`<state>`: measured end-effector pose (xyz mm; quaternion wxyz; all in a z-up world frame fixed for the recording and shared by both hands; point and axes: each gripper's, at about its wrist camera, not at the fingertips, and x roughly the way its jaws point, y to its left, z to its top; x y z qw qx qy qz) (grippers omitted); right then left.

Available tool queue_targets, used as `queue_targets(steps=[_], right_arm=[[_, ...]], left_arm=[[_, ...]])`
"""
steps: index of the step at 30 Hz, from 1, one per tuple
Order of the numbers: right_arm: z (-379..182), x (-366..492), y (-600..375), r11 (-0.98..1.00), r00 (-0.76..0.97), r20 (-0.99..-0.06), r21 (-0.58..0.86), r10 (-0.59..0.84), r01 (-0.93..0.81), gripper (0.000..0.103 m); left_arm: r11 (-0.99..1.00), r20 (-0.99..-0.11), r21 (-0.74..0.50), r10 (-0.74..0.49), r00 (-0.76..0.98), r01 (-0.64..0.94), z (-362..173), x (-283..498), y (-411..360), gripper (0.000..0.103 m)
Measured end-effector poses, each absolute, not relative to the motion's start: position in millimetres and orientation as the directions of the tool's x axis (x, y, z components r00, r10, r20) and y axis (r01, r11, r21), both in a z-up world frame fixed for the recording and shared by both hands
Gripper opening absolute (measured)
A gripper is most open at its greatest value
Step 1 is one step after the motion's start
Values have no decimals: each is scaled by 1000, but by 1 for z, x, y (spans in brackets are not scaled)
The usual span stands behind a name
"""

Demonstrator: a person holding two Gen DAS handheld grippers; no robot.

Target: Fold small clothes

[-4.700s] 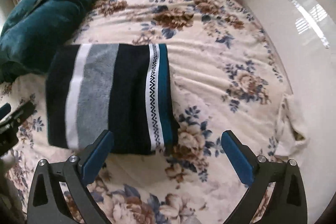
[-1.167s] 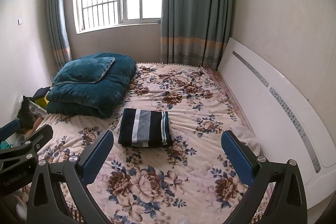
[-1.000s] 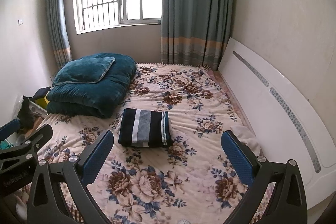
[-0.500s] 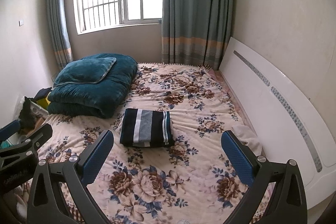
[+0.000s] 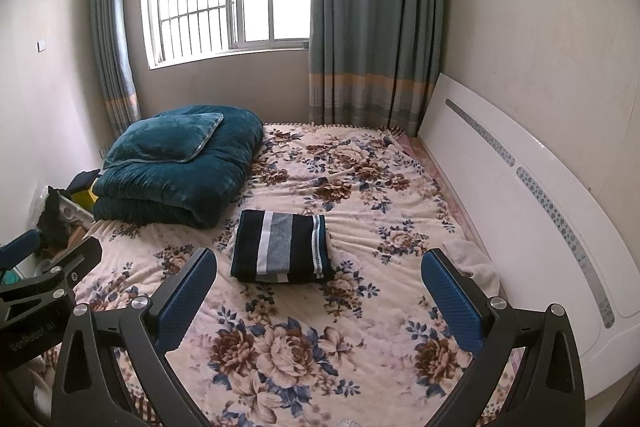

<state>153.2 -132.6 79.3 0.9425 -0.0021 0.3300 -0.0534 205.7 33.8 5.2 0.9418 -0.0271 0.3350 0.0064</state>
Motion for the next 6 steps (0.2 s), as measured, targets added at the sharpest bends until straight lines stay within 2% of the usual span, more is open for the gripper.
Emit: queue_targets(steps=[6], right_arm=[[78, 150, -132, 994, 778, -619, -37, -107, 107, 103]], left_arm=[[999, -619, -40, 4, 785, -36, 9, 204, 36, 103]])
